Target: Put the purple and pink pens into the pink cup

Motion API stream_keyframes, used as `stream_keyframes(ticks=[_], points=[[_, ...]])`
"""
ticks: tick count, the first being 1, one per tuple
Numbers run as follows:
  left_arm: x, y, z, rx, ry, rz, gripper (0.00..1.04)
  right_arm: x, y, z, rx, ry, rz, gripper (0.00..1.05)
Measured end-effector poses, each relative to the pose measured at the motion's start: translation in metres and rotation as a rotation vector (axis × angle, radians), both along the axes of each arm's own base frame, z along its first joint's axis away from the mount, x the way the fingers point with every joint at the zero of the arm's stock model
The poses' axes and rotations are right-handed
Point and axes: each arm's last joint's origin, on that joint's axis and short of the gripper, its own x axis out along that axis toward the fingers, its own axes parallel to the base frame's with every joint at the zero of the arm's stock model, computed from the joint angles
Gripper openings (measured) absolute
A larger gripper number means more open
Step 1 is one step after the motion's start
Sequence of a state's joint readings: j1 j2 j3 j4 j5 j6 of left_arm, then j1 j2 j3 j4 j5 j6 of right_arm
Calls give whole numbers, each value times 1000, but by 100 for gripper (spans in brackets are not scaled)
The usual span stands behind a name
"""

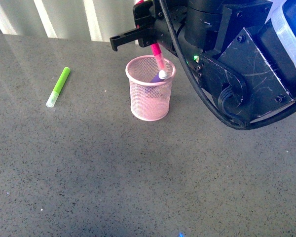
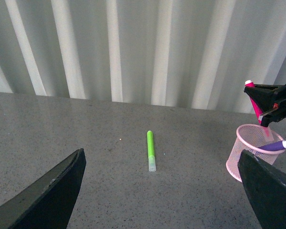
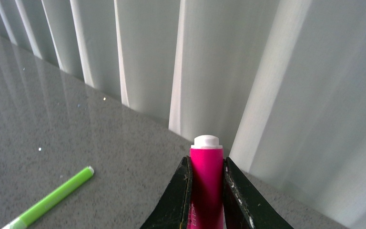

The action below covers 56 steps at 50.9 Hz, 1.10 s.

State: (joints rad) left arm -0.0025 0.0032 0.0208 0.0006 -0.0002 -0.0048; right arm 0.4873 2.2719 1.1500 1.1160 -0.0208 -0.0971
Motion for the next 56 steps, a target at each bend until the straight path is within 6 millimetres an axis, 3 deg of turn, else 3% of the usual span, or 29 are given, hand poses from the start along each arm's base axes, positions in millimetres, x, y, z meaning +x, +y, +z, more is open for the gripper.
stream_keyframes(ticks=[6, 11, 18, 29, 37, 42, 46, 50, 56], points=[[0, 0, 0, 0, 0, 0, 98, -1, -2, -3, 5, 20, 2, 14], [0, 0, 0, 0, 0, 0, 98, -7, -2, -10, 7, 53, 9, 37], [0, 0, 0, 0, 0, 0, 98, -12, 0, -10, 16, 69, -4, 62], [0, 0, 0, 0, 0, 0, 98, -28, -11, 31, 59, 94, -115, 99], [0, 0, 0, 0, 0, 0, 98, -56, -49, 74, 88, 192, -317, 98], [0, 0, 0, 0, 0, 0, 98, -89, -87, 95, 97, 285, -443, 98], [0, 0, 0, 0, 0, 0, 98, -121, -115, 105, 96, 338, -524, 98], [0, 0, 0, 0, 0, 0, 98, -173, -142, 117, 97, 362, -559, 98], [0, 0, 0, 0, 0, 0, 98, -193, -148, 140, 163, 275, -539, 98]])
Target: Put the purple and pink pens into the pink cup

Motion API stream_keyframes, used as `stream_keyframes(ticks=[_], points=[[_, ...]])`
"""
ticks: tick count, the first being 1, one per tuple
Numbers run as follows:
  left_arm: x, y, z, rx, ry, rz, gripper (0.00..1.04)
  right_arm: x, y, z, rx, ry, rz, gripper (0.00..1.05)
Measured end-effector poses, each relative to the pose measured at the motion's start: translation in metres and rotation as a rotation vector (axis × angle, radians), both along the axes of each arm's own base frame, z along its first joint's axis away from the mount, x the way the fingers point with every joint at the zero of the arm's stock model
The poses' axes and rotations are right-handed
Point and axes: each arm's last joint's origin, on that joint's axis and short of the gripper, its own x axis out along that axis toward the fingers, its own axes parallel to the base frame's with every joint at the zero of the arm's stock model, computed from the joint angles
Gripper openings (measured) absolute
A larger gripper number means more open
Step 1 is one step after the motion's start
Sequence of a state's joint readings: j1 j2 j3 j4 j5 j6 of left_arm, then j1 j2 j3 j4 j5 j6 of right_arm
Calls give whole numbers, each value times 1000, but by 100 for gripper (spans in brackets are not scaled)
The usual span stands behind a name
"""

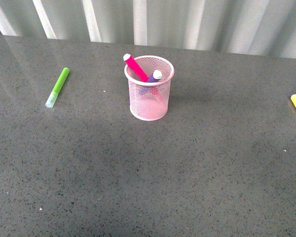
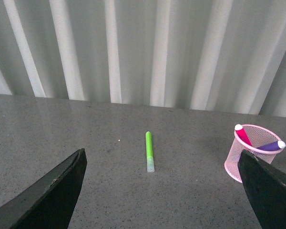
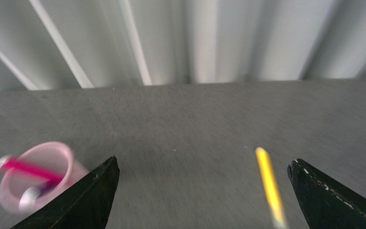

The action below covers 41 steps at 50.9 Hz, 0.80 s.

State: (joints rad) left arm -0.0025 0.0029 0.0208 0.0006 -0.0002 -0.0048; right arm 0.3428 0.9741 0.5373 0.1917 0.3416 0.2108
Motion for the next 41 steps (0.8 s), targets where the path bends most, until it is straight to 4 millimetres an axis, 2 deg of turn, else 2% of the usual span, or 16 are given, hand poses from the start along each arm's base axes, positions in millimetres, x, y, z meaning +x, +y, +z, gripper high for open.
stream_keyframes(ticks=[3, 7, 8, 13, 17, 28, 41], points=[[0, 0, 0, 0, 0, 0, 98, -1, 0, 1, -4, -31, 4, 96], [0, 0, 0, 0, 0, 0, 98, -4, -6, -13, -54, -156, 37, 81], [0, 0, 0, 0, 0, 0, 98, -5, -6, -14, -57, -160, 39, 80], [0, 0, 0, 0, 1, 2, 98, -18, -18, -27, -96, -211, 35, 62], [0, 0, 0, 0, -1, 0, 98, -30, -30, -36, -113, -229, 27, 42], [0, 0, 0, 0, -2, 0, 98, -46, -42, -53, -123, -223, 36, 6], [0, 0, 0, 0, -2, 0, 98, -62, -54, -66, -124, -221, 56, 3]])
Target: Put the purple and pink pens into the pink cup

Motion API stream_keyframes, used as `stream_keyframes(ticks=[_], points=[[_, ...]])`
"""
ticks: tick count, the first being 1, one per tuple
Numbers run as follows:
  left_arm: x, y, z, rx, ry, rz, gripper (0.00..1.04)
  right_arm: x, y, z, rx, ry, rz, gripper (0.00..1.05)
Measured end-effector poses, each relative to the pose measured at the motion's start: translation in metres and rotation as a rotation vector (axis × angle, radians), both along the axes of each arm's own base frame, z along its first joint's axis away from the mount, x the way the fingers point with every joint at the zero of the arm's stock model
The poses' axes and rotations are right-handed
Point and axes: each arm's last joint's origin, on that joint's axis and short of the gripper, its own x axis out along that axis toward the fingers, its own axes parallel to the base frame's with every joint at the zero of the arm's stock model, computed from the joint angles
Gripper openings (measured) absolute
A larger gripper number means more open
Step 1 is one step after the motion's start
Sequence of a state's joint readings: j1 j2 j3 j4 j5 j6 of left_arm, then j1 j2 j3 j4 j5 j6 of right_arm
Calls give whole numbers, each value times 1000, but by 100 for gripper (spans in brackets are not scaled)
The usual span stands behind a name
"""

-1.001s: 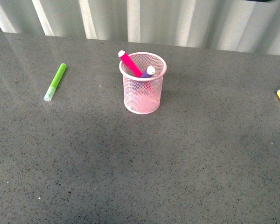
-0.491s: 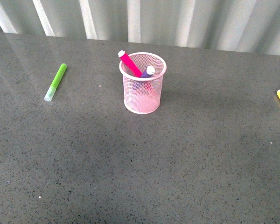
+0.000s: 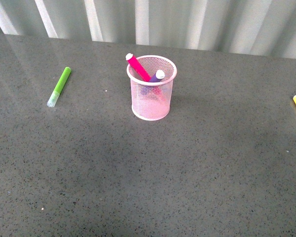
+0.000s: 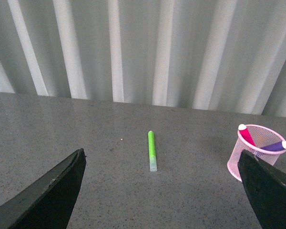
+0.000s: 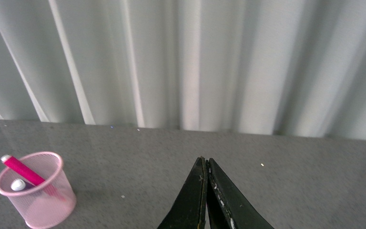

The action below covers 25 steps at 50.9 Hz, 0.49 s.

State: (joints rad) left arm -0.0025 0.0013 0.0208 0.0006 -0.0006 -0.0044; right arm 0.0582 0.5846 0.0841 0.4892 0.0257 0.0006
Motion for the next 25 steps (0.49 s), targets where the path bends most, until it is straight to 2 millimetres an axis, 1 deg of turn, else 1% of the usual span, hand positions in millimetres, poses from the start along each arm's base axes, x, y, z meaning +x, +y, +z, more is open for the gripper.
stream_keyframes(ticks=[5, 18, 25], points=[[0, 0, 0, 0, 0, 0, 98, -6, -7, -3, 1, -5, -35, 3], [0, 0, 0, 0, 0, 0, 98, -16, -7, -10, 1, -22, -32, 3], [0, 0, 0, 0, 0, 0, 98, -20, -7, -9, 1, -34, -32, 3]])
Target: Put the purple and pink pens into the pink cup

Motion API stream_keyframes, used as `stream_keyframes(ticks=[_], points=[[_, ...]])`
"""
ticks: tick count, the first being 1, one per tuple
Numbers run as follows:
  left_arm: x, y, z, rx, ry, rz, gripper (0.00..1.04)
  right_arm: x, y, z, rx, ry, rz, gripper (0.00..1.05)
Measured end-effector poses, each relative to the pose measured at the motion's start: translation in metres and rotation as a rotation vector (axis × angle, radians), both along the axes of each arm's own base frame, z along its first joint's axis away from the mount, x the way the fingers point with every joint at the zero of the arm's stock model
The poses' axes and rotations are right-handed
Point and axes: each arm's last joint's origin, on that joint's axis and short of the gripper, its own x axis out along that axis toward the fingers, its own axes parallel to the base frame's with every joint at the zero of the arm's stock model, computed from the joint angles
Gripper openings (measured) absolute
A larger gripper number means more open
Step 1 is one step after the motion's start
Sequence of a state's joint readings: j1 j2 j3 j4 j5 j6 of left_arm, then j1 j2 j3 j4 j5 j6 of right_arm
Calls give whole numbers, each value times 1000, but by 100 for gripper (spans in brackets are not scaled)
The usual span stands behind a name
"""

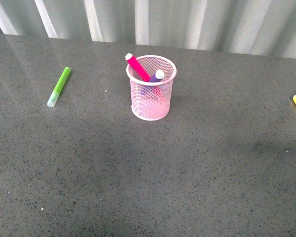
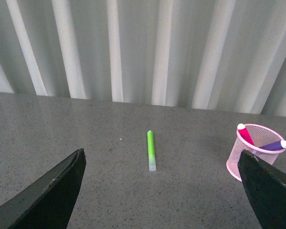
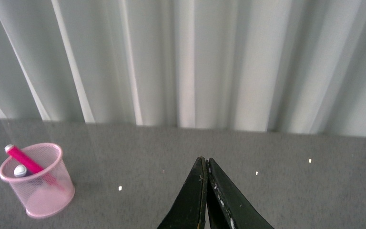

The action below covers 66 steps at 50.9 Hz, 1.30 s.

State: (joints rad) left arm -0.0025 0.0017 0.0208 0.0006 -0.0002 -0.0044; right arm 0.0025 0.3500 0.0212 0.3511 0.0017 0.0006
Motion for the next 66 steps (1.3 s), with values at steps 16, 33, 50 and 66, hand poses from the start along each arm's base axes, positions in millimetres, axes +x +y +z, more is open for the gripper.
stream_keyframes(ticks=[16, 33, 50, 66], points=[[0, 0, 0, 0, 0, 0, 98, -9, 0, 0, 0, -2, 0, 3], [0, 0, 0, 0, 0, 0, 98, -23, 0, -3, 0, -1, 0, 3], [0, 0, 0, 0, 0, 0, 98, -23, 0, -3, 0, 3, 0, 17], [0, 0, 0, 0, 0, 0, 98, -23, 0, -3, 0, 3, 0, 69]])
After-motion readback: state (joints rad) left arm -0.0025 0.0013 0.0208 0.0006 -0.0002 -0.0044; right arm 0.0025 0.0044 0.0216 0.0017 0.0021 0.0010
